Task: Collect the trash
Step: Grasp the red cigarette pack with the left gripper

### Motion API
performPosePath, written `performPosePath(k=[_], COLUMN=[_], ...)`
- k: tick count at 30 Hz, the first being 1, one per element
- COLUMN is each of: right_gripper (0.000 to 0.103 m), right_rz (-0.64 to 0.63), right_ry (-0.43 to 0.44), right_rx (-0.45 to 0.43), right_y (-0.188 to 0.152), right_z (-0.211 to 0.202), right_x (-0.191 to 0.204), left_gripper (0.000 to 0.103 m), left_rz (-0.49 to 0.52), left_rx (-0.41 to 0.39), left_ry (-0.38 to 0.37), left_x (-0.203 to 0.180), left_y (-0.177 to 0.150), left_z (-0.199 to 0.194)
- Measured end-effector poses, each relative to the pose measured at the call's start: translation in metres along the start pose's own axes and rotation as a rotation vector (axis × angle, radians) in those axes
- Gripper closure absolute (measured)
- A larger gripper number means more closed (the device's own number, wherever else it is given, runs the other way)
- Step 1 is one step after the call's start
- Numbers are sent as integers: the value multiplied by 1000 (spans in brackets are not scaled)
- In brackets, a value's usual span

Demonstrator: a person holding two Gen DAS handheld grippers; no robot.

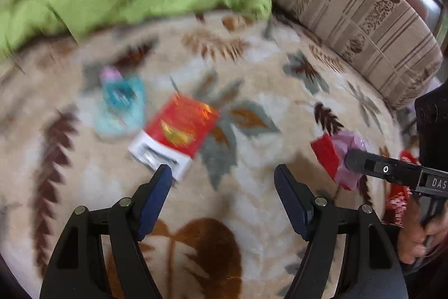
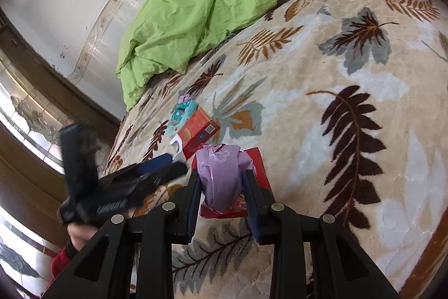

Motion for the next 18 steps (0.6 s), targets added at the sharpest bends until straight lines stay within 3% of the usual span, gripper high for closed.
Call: performPosePath(k=[4,10,13,18], right_gripper=[71,71,71,71], right_rz=[7,5,8,9], right_ry=[-8,-17,-18,-17], right_rx=[-8,-7,-5,-6], right_y=[1,1,1,1], right_z=[-2,-1,0,0], right_x=[-2,-3,-3,-3], left_gripper=[29,29,29,29], left_rz=[-101,-59,-42,-25], left_rx=[-38,39,85,97], left_ry=[38,32,72,11], left_x=[28,37,46,36], left_y=[21,38,31,18], left_z=[-5,36,56,58])
Point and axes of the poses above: each gripper's, at about its wrist camera, not at the fingertips, and z roughly the way its jaws point, x to its left, y to its top, the point moved 9 cm from there along z, roughly the way its jaws point, and after that the axes turned 15 degrees about z, right-handed, at the moved point
